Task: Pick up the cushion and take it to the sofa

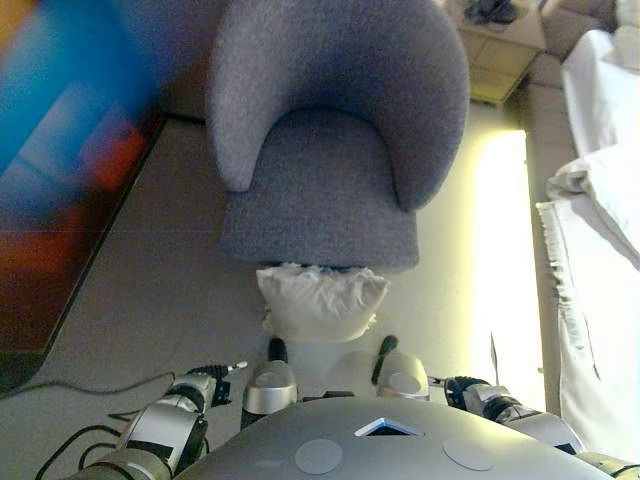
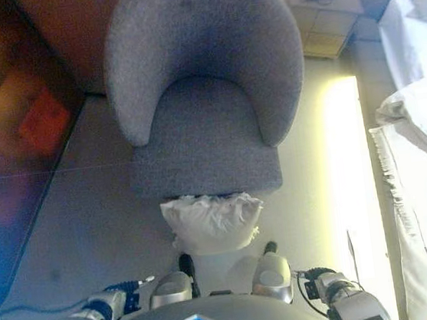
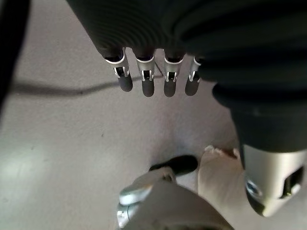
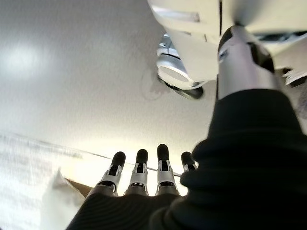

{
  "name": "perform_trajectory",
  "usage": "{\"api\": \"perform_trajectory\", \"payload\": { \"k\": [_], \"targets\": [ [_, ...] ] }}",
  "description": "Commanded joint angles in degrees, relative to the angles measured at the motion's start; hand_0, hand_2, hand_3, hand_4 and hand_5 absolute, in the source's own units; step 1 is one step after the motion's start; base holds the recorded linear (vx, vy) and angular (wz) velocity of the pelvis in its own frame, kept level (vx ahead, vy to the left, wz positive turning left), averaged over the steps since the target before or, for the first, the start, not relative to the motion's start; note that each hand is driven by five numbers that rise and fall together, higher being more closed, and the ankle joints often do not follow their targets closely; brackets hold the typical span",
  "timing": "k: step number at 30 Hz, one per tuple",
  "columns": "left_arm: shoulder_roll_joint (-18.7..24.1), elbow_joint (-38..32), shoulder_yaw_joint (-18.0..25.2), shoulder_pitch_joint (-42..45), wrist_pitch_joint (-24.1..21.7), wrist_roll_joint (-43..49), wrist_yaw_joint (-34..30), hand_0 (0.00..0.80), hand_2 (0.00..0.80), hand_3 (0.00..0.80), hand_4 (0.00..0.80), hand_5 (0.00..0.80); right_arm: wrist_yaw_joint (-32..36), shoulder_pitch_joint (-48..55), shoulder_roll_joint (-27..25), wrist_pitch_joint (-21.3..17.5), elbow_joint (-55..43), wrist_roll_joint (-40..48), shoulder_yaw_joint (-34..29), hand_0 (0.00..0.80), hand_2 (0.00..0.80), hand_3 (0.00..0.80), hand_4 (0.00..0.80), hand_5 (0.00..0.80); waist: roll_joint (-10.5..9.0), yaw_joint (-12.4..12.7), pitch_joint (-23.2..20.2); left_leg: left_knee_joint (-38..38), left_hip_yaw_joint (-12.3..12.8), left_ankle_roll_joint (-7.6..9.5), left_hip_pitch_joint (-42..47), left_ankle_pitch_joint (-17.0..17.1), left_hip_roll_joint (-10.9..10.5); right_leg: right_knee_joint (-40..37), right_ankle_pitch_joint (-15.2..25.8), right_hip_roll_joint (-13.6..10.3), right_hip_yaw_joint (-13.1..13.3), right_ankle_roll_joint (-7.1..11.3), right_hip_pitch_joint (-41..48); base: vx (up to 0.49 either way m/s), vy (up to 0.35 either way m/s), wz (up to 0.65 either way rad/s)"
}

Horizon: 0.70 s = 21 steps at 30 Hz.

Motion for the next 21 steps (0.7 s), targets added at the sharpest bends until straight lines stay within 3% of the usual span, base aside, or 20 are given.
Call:
{"api": "perform_trajectory", "payload": {
  "k": [1,6,9,10,14,17,21],
  "targets": [
    [-1.9,0.4,1.8,-1.1,-0.9,-0.7,2.1,0.0,0.0,0.0,0.0,0.0,1.6,-0.7,-0.4,-1.7,0.0,-2.7,-0.2,0.0,0.0,0.0,0.0,0.0,2.81,-0.3,2.3,3.0,-2.7,-0.54,-2.3,-3.2,3.4,-0.5,-3.0,3.0,0.7,-0.32,5.2,0.168,-0.256,0.26],
    [-3.4,0.5,1.6,-3.1,-3.3,-1.6,2.9,0.0,0.0,0.0,0.0,0.0,0.8,-3.9,-2.4,-3.1,0.0,0.0,1.4,0.0,0.0,0.0,0.0,0.0,4.09,1.6,4.1,4.8,-4.3,-3.55,-7.5,-0.4,6.7,-2.1,-4.6,5.0,-1.9,-2.53,5.8,-0.169,-0.164,0.1],
    [-4.2,0.3,2.5,-3.0,-4.1,-2.1,2.6,0.0,0.0,0.0,0.0,0.0,-0.3,-4.0,-3.0,-4.3,0.3,0.9,0.8,0.0,0.0,0.0,0.0,0.0,4.9,1.0,4.6,5.8,-1.4,-4.39,-7.6,0.2,8.3,-3.4,-4.3,4.4,-4.3,-2.98,6.6,-0.079,0.048,0.28],
    [-4.6,0.3,2.5,-2.4,-4.7,-1.0,2.3,0.0,0.0,0.0,0.0,0.0,-0.7,-4.0,-3.2,-4.4,0.4,1.4,0.5,0.0,0.0,0.0,0.0,0.0,5.18,1.0,4.5,5.1,-1.6,-4.68,-7.1,0.7,8.6,-4.0,-3.9,3.9,-4.6,-2.92,6.9,0.036,0.171,0.37],
    [-5.0,0.7,2.3,-0.4,-7.4,0.8,1.8,0.0,0.0,0.0,0.0,0.0,-2.0,-5.5,-3.6,-4.4,0.6,2.4,0.4,0.0,0.0,0.0,0.0,0.0,6.2,1.6,4.4,2.2,-6.3,-5.79,-6.7,2.4,10.8,-3.0,-4.8,3.0,-2.0,-2.6,6.7,0.073,0.279,0.23],
    [-5.0,0.0,1.4,-1.5,-8.3,2.3,1.2,0.0,0.0,0.0,0.0,0.0,-3.3,-6.9,-4.0,-5.0,-0.1,4.1,0.3,0.0,0.0,0.0,0.0,0.0,7.11,0.6,5.6,2.5,-5.6,-6.9,-8.4,3.0,13.5,0.1,-6.4,0.9,-0.3,-1.8,4.3,-0.03,0.398,0.04],
    [-4.1,-0.5,-1.6,-5.3,-8.0,1.7,2.1,0.0,0.0,0.0,0.0,0.0,-6.4,-8.7,-4.0,-5.7,-0.7,7.1,-0.4,0.0,0.0,0.0,0.0,0.0,7.05,-0.9,8.5,7.5,-4.9,-7.17,-13.1,1.3,12.7,5.7,-5.5,-3.6,1.6,0.88,-1.9,-0.072,0.273,-0.02]
  ]
}}
